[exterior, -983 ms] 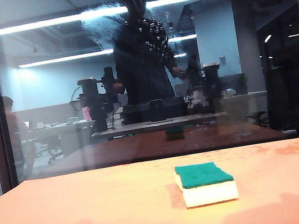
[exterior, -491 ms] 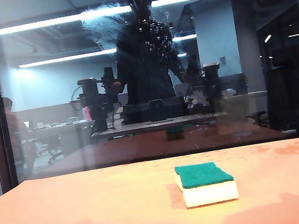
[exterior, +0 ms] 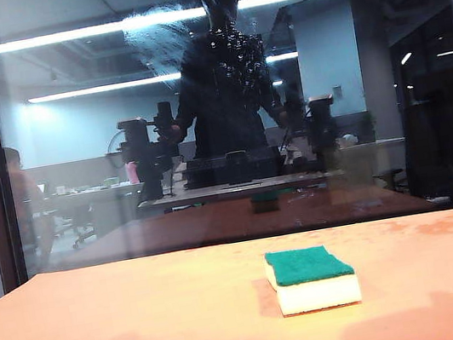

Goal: Pick up the sponge from the table, wipe the water off the glass, and finally place the sponge back on the table.

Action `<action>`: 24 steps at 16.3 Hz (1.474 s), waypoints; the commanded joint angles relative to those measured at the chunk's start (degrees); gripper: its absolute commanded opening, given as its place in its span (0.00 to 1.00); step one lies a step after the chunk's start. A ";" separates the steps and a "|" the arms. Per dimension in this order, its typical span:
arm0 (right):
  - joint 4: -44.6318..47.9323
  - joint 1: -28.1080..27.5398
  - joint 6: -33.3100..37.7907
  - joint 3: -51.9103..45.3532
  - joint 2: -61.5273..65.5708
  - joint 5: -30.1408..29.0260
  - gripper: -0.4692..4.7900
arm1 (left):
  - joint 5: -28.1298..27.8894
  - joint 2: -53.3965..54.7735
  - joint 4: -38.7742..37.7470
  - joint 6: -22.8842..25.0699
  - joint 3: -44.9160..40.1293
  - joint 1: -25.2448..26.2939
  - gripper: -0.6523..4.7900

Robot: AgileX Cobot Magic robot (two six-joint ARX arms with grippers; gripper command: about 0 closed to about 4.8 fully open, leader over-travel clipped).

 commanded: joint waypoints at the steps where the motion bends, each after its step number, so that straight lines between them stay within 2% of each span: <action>1: 6.97 -0.02 -0.11 0.48 0.09 0.09 0.07 | 0.09 0.04 0.31 0.00 0.13 -0.04 0.11; 3: 5.68 -0.02 1.20 2.12 0.09 0.42 0.07 | 1.97 0.04 0.31 0.00 0.15 -0.04 0.11; 7: -3.50 -0.04 2.16 9.81 0.22 3.41 0.07 | 7.87 0.04 0.31 -0.02 0.20 -0.04 0.11; 9: -5.95 -0.02 2.16 14.73 1.95 3.50 0.07 | 13.42 0.04 0.28 -0.33 0.20 -0.04 0.11; 11: -7.96 0.02 2.19 19.19 6.29 2.62 0.07 | 19.06 0.04 0.24 -2.99 0.20 -0.04 0.11; 13: -11.56 0.04 2.19 23.85 12.81 0.00 0.07 | 24.00 0.04 0.09 -4.00 0.20 -0.04 0.11; 17: -15.37 0.07 2.45 31.98 26.32 -11.80 0.07 | 30.71 0.04 -1.95 -6.16 0.20 -0.04 0.11; 18: -15.65 0.04 4.83 33.53 29.31 -14.01 0.07 | 32.00 0.04 -3.26 -6.69 0.22 -0.04 0.11; 20: -15.50 0.04 9.11 35.65 36.13 -19.71 0.25 | 34.29 0.04 -7.02 -6.69 0.20 -0.04 0.11; 22: -15.50 0.09 12.57 36.13 43.54 -28.52 0.41 | 37.90 0.04 -11.02 -6.71 0.22 -0.04 0.11; 24: -15.50 0.11 12.59 36.24 49.33 -30.71 0.60 | 39.78 0.04 -11.76 -6.71 0.22 -0.04 0.11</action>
